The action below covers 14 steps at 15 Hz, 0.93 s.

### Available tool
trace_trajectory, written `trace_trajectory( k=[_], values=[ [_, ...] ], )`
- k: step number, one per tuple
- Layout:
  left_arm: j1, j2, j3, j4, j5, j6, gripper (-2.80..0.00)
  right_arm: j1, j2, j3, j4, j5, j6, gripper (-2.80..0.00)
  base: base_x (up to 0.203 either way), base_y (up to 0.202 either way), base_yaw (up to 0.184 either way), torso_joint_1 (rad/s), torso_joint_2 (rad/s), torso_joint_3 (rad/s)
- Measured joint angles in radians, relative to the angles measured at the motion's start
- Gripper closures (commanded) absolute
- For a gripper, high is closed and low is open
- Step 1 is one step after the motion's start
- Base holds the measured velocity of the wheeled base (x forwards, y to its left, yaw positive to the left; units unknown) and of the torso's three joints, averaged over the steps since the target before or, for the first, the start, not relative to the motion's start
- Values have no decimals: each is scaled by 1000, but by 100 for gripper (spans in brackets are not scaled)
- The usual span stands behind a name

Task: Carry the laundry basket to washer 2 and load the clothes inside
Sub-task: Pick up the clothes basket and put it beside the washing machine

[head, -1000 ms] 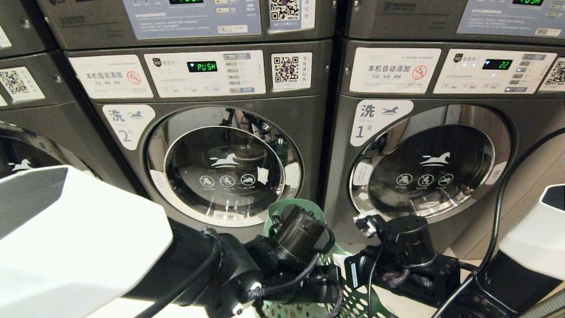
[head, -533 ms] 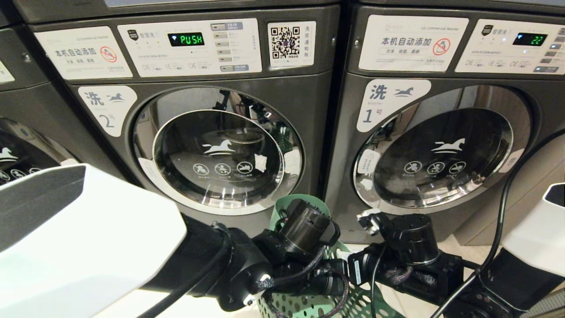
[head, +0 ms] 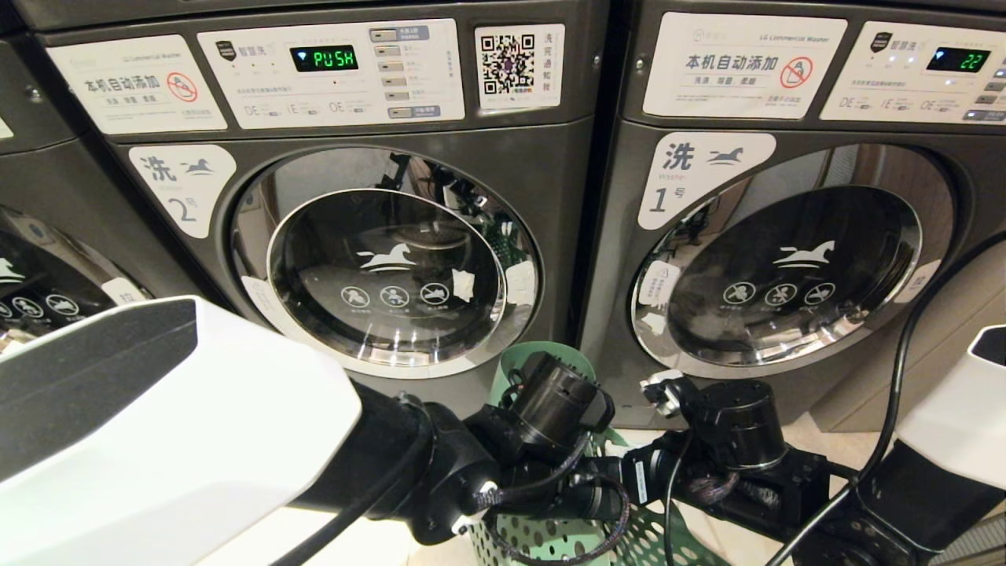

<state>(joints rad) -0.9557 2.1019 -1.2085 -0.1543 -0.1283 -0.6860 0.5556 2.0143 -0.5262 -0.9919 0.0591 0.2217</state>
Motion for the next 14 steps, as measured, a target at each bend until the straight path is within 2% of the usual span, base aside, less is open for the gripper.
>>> trace_trajectory(
  k=[4,14],
  values=[
    [0,6,-2,0,-1,1,0,-1,0,0,0,0,-1,0,0,0,0,0,0,-55],
    [0,18,-29,-3,-17,19,0,-22,10,-31,-3,0,-28,0,0,0,0,3,2,-190]
  ],
)
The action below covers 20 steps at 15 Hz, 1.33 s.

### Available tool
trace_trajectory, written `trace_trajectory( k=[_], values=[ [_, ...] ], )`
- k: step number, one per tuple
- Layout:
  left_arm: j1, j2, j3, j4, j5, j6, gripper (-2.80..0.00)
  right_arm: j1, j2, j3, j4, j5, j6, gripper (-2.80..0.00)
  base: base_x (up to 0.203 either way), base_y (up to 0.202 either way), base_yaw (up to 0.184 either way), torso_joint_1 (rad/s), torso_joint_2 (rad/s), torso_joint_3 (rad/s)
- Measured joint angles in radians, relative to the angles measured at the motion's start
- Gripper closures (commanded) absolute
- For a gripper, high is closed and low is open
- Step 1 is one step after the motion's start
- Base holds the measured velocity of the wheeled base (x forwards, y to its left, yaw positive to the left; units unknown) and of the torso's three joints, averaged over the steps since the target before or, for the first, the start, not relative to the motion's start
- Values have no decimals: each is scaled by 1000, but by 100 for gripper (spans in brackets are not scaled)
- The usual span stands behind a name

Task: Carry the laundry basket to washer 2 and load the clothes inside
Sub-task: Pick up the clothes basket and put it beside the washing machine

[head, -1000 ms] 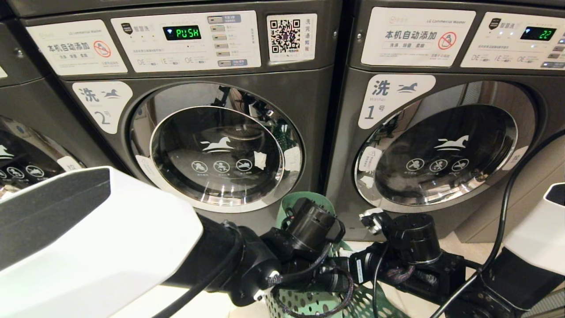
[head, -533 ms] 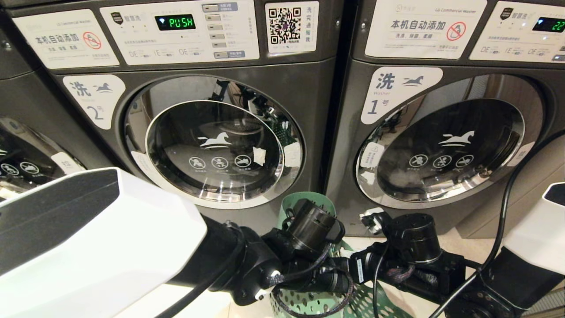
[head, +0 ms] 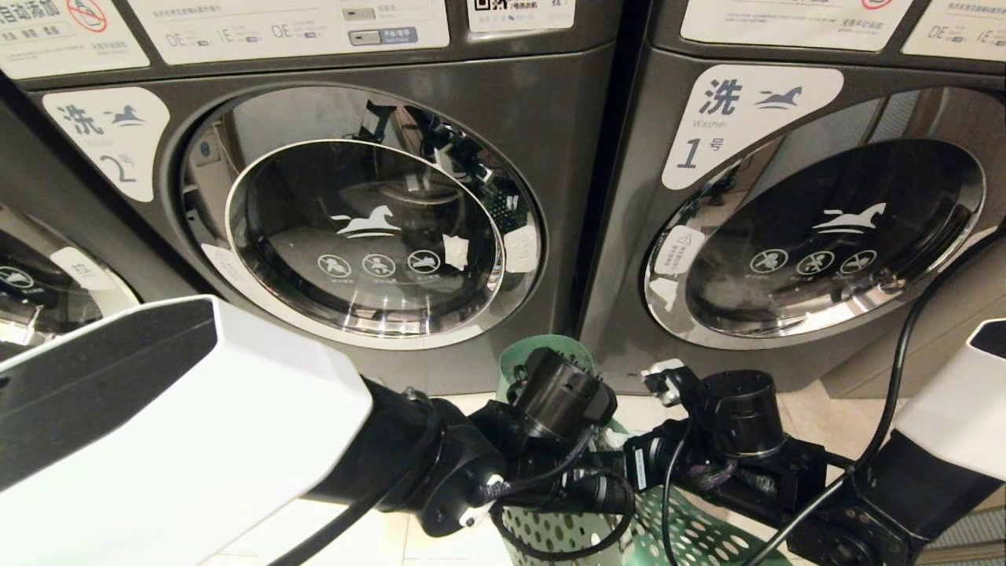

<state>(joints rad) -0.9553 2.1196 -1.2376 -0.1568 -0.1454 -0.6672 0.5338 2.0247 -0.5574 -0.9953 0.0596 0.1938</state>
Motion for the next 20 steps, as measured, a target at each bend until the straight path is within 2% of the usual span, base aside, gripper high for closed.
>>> trace_trajectory(
  k=[6,15,18,20],
  values=[
    [2,-2,-27,0,-1,3,0,-9,-4,-4,-1,-2,-2,0,0,0,0,1,3,-164],
    [1,-12,-95,13,9,8,0,-40,-32,-36,14,-8,-12,0,0,0,0,0,0,-4],
    [1,-25,-98,12,16,56,0,-48,-55,-50,24,-14,-13,0,0,0,0,0,0,0],
    [1,-28,-104,7,24,62,0,-53,-68,-62,35,-16,-14,0,0,0,0,0,0,0]
  ],
)
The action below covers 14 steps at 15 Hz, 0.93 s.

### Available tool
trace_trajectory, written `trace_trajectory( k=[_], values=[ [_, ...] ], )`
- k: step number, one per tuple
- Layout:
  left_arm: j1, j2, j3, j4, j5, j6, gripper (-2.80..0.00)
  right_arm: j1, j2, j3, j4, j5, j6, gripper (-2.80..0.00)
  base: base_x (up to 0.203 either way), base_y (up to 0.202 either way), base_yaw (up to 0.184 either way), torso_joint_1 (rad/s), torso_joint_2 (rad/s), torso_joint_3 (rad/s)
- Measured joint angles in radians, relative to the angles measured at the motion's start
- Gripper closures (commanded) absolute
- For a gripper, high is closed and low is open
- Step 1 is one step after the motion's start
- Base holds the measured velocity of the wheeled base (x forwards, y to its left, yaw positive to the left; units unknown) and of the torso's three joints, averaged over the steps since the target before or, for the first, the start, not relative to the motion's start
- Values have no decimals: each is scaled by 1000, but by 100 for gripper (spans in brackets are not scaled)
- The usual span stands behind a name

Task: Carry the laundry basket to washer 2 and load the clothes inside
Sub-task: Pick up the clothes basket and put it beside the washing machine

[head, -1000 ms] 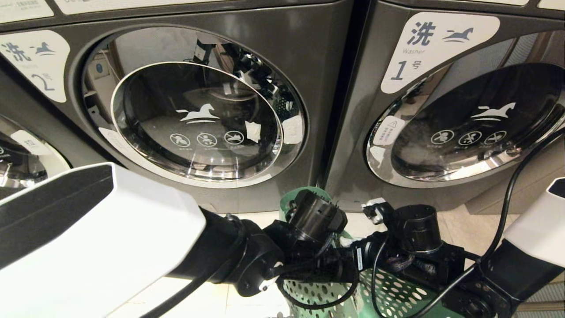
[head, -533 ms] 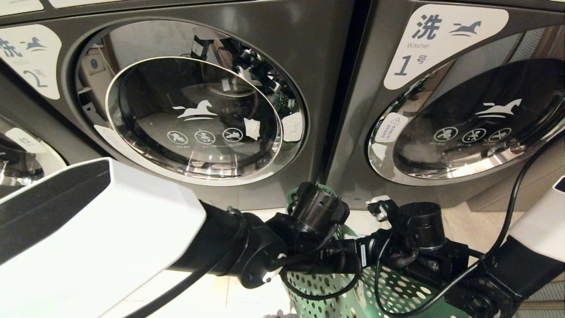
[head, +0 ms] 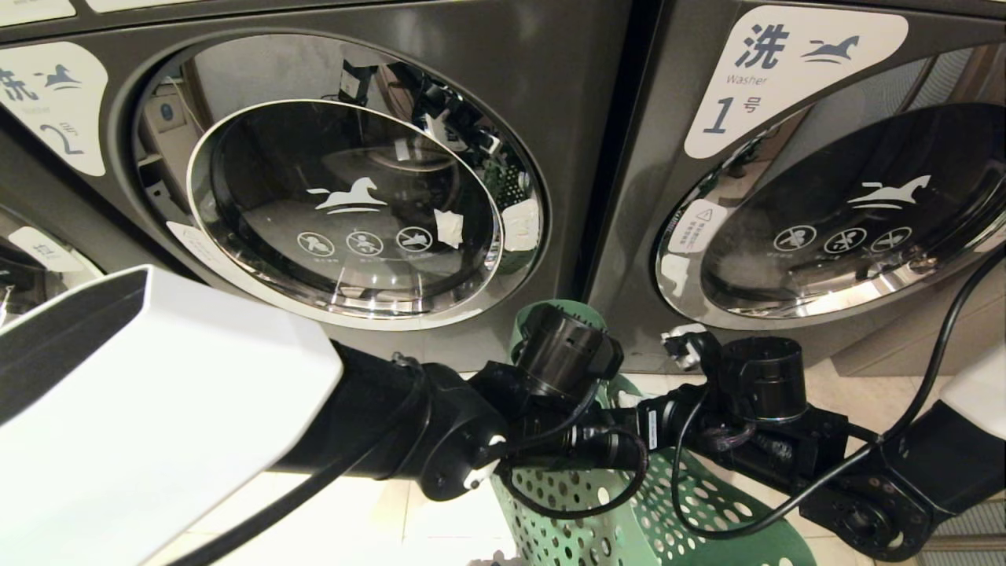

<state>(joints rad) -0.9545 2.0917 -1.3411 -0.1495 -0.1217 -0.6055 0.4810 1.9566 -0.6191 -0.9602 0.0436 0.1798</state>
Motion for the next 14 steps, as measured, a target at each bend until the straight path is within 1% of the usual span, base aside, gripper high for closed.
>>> trace_trajectory(
  k=[2,5,8,10,12,14],
  values=[
    [0,1,1,-5,1,8,0,-2,-6,-1,0,-2,1,0,0,0,0,0,0,0],
    [2,0,1,-8,2,37,0,-6,-21,-3,-1,-14,1,0,0,0,0,0,0,0],
    [7,-4,-17,-14,1,42,0,-15,-41,-8,-2,-14,0,0,0,0,0,0,0,0],
    [17,0,-33,-17,1,63,0,-22,-48,-10,-2,-14,0,0,0,0,0,0,0,0],
    [21,11,-34,-35,-6,64,0,-28,-50,-2,-3,-14,1,0,0,0,0,0,0,0],
    [23,33,-17,-89,-9,64,0,-30,-44,7,-3,-13,5,0,0,0,0,0,0,0]
  ],
)
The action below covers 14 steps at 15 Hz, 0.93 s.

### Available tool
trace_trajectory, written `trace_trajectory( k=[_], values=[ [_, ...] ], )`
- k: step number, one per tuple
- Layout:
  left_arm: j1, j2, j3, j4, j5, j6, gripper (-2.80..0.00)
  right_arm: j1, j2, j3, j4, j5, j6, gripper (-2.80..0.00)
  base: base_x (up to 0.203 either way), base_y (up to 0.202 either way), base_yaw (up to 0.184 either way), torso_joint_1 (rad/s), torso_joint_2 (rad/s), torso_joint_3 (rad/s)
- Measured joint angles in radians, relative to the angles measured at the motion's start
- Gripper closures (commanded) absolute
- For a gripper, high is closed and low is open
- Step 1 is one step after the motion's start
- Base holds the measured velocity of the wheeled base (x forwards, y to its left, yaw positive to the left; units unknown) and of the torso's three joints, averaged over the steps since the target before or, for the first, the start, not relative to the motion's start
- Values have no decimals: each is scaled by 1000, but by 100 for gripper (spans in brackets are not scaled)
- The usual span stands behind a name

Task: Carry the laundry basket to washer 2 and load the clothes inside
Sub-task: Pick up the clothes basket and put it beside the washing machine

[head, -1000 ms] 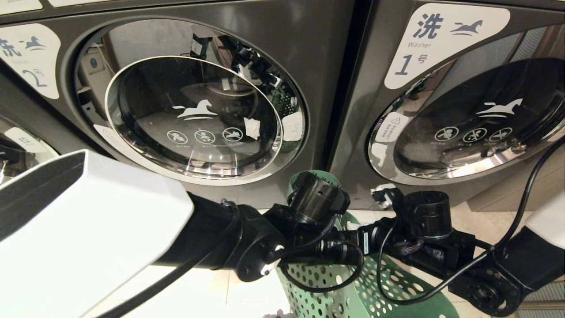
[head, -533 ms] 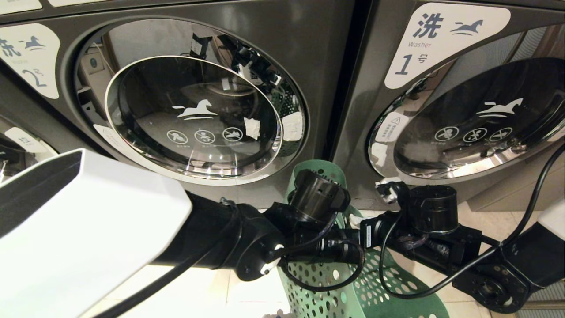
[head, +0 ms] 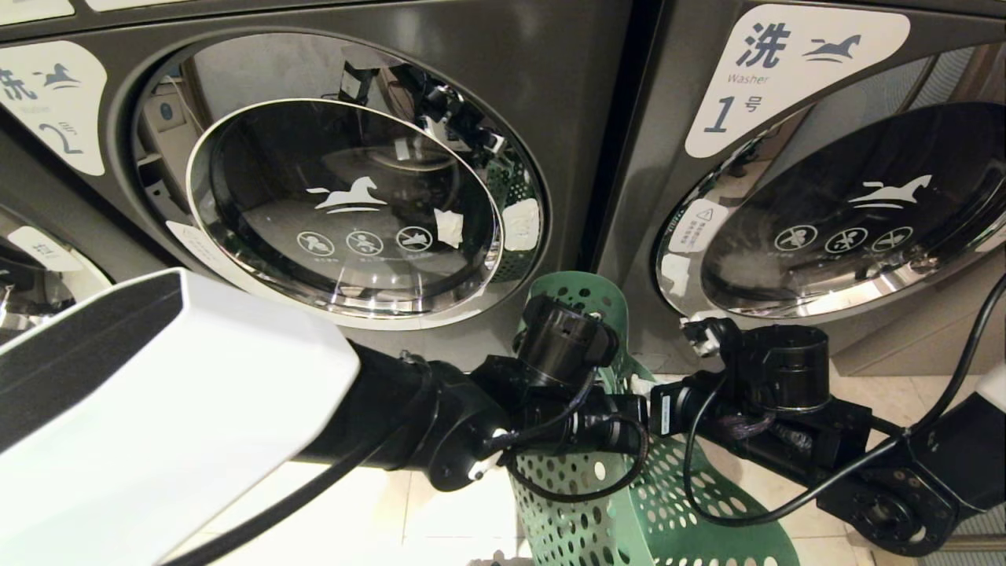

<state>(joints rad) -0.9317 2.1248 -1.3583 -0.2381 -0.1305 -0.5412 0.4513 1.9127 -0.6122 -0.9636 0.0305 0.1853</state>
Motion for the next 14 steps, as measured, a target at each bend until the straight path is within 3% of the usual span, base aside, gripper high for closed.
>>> trace_trajectory(
  k=[4,7,11,14],
  values=[
    [0,56,17,-116,3,1,0,-1,44,14,-46,2,4,0,0,0,0,0,0,0],
    [11,99,21,-197,4,11,0,-1,121,40,-179,2,1,0,0,0,0,0,0,0],
    [49,157,22,-224,8,126,0,-4,280,78,-428,2,-17,0,0,0,0,0,0,0],
    [84,189,23,-219,14,204,0,-20,360,70,-489,1,-32,0,0,0,0,0,0,0]
  ],
)
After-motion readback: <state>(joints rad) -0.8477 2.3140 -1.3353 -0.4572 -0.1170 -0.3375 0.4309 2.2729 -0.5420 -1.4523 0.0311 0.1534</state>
